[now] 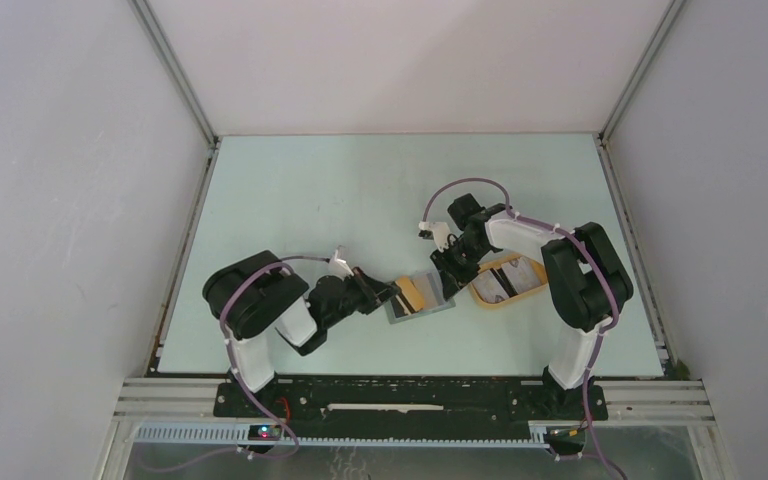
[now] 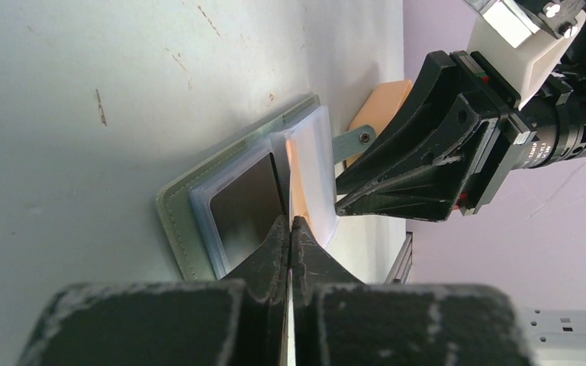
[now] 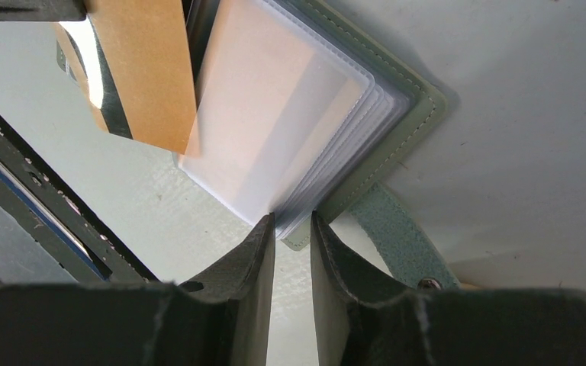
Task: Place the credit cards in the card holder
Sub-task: Insert the credit card into the card holder.
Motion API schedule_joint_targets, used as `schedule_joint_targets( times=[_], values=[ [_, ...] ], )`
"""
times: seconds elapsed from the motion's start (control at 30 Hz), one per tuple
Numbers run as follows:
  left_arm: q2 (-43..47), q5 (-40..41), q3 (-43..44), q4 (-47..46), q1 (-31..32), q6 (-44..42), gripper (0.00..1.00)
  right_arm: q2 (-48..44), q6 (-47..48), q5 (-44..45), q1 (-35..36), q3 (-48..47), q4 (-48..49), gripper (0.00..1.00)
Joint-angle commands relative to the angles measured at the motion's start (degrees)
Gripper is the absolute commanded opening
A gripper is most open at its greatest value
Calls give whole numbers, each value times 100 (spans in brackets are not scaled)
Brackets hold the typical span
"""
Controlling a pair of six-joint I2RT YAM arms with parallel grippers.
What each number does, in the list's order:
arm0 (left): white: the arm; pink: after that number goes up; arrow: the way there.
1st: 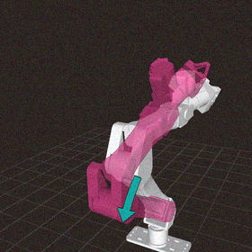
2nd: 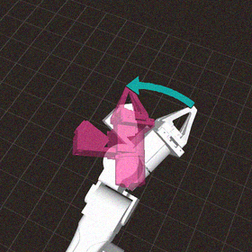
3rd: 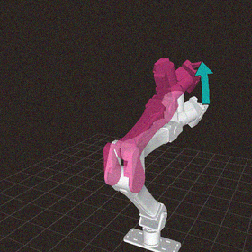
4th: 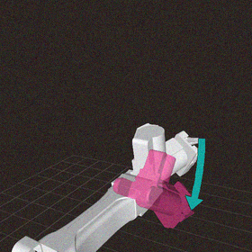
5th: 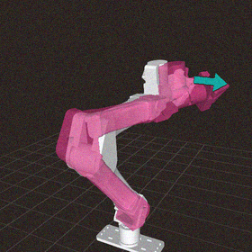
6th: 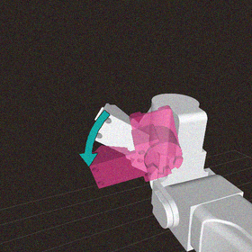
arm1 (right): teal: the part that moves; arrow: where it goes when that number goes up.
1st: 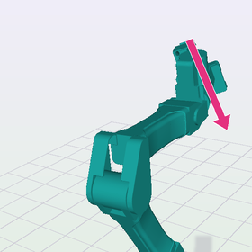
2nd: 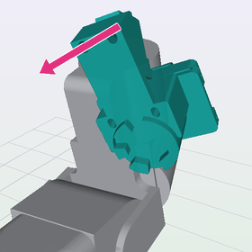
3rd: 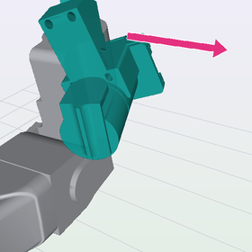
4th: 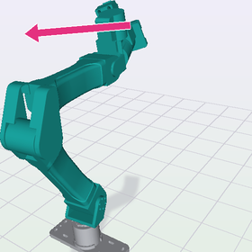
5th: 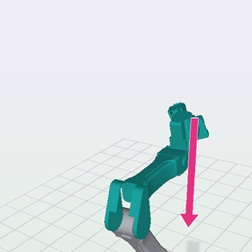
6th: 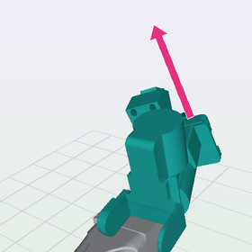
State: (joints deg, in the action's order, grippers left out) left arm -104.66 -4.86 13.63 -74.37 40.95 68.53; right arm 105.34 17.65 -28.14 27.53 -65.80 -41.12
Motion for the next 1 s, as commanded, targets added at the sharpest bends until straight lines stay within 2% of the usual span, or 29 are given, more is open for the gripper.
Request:
schedule_joint_targets(
  times=[0.0, 0.2, 0.6, 0.97],
  values=[
    [-182, -56, 109, -449, -13, -182, 0, 66, -34, 76, 20, -163, 25, 31],
    [-268, -97, 115, -525, -25, -83, 0, 74, -29, 71, 16, -162, 21, 31],
    [-67, -431, 359, 486, -8, 20, 0, 75, -26, 59, 16, -177, 12, 31],
    [-277, -509, 539, 568, -18, 148, 0, 57, -25, 56, 7, -177, 8, 31]
  ],
)
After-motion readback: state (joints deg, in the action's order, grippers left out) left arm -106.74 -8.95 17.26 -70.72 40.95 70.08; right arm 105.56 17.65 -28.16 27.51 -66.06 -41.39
